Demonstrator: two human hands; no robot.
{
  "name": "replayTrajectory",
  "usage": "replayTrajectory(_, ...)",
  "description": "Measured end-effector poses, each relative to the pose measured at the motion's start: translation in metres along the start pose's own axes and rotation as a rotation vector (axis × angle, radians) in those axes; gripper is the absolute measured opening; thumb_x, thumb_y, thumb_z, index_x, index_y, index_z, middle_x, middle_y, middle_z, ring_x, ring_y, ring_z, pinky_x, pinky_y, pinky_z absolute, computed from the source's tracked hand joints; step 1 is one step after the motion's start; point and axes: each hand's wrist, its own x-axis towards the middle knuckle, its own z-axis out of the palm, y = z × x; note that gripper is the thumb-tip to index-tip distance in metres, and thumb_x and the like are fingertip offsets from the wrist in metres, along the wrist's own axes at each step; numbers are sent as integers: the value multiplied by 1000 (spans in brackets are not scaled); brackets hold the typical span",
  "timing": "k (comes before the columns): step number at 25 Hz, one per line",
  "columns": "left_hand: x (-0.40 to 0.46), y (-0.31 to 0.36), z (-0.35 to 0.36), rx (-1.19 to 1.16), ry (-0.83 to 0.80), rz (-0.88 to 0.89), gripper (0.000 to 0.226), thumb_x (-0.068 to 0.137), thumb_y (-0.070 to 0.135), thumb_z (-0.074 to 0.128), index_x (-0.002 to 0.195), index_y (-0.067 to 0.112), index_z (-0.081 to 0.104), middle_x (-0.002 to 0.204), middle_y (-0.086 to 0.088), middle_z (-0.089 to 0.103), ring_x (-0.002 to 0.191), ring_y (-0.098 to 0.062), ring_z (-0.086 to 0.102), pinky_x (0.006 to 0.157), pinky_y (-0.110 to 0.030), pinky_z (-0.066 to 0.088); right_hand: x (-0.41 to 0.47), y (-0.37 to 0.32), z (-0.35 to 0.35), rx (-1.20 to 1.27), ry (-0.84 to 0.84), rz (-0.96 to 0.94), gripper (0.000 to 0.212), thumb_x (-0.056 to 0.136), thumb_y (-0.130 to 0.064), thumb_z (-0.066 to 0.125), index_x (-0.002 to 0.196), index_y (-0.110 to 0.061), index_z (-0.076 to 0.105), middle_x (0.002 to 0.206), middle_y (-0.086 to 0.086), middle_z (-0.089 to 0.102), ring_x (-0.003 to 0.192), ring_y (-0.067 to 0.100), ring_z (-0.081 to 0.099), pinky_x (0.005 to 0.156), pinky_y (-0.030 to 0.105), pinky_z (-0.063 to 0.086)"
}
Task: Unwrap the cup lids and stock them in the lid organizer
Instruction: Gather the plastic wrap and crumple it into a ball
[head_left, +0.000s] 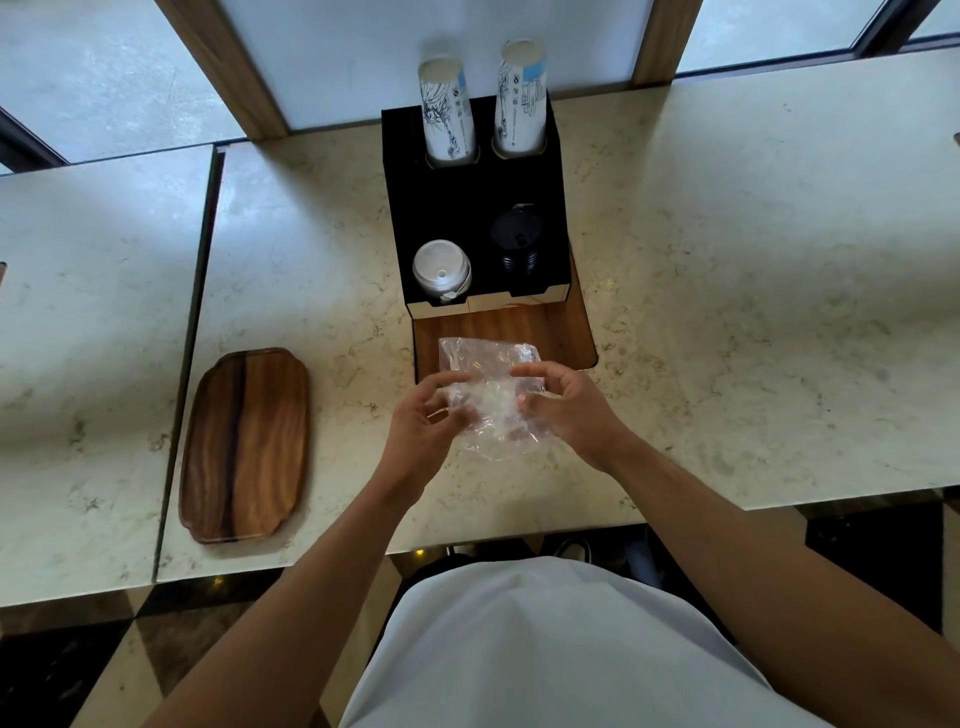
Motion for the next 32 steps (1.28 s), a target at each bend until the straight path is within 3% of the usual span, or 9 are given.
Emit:
replayTrajectory(6, 7, 1, -7, 65, 20, -107, 52, 83, 1, 80, 129, 21, 67, 111, -19, 71, 103, -31, 70, 91, -36, 60, 4, -3, -12, -48, -73, 56, 65, 77, 2, 80, 131, -29, 62, 122, 0, 71, 109, 19, 71, 90, 31, 60)
replayTrajectory(9, 10, 2, -9, 61, -19, -109, 66, 78, -6, 80, 137, 20, 61, 114, -10, 73, 104, -27, 71, 84, -30, 60, 6, -6, -12, -129, -76, 51, 80, 75, 6, 80, 146, -16, 51, 118, -1, 72, 105, 12, 72, 87, 24, 60)
replayTrajectory(13, 15, 2, -8, 263, 15, -72, 82, 77, -8, 79, 148, 21, 50, 121, -1, 68, 104, -17, 68, 78, -22, 60, 8, -11, -8, -320, -49, -19, 79, 78, 4, 77, 149, -12, 47, 105, -5, 73, 94, 7, 73, 86, 23, 60)
replayTrajectory(16, 18, 1, -2, 478, 80, 10, 67, 80, 0, 79, 141, 18, 57, 112, 6, 67, 100, -11, 65, 78, -20, 55, 8, -11, -2, -487, 28, -97, 61, 88, -7, 73, 146, -13, 54, 103, 8, 76, 81, 20, 72, 82, 33, 62)
replayTrajectory(17, 19, 0, -1, 545, 99, 27, 58, 82, 3, 78, 136, 17, 62, 108, 4, 67, 97, -13, 65, 81, -23, 55, 9, -10, -1, -552, 67, -123, 54, 90, -10, 70, 143, -13, 57, 100, 8, 75, 74, 15, 68, 79, 31, 62)
replayTrajectory(21, 20, -3, 1, 744, 180, 81, 20, 89, 17, 75, 108, 13, 76, 94, 4, 60, 82, -12, 57, 67, -18, 42, 11, -9, -3, -711, 130, -160, 39, 90, -5, 64, 127, -15, 70, 101, -3, 63, 78, 2, 58, 70, 2, 46)
replayTrajectory(25, 20, -5, -5, 688, 126, 75, 21, 85, 22, 80, 104, 20, 71, 105, 3, 58, 93, -19, 62, 73, -23, 48, 13, -8, -6, -661, 138, -120, 39, 90, -5, 64, 127, -14, 69, 117, 1, 68, 93, 5, 60, 71, -5, 41)
replayTrajectory(29, 19, -6, -8, 631, 92, 77, 43, 82, 18, 84, 119, 24, 64, 120, 7, 53, 110, -19, 61, 88, -32, 56, 10, -10, -5, -407, 82, -33, 46, 87, -3, 70, 130, -16, 66, 104, -9, 68, 90, 9, 67, 76, 6, 54)
replayTrajectory(32, 19, -7, -9, 654, 58, 102, 60, 81, 16, 84, 134, 25, 56, 129, 6, 47, 117, -18, 55, 94, -34, 56, 10, -12, -5, -250, 31, 10, 54, 82, 7, 72, 129, -18, 65, 109, -1, 69, 95, 14, 70, 83, 24, 61)
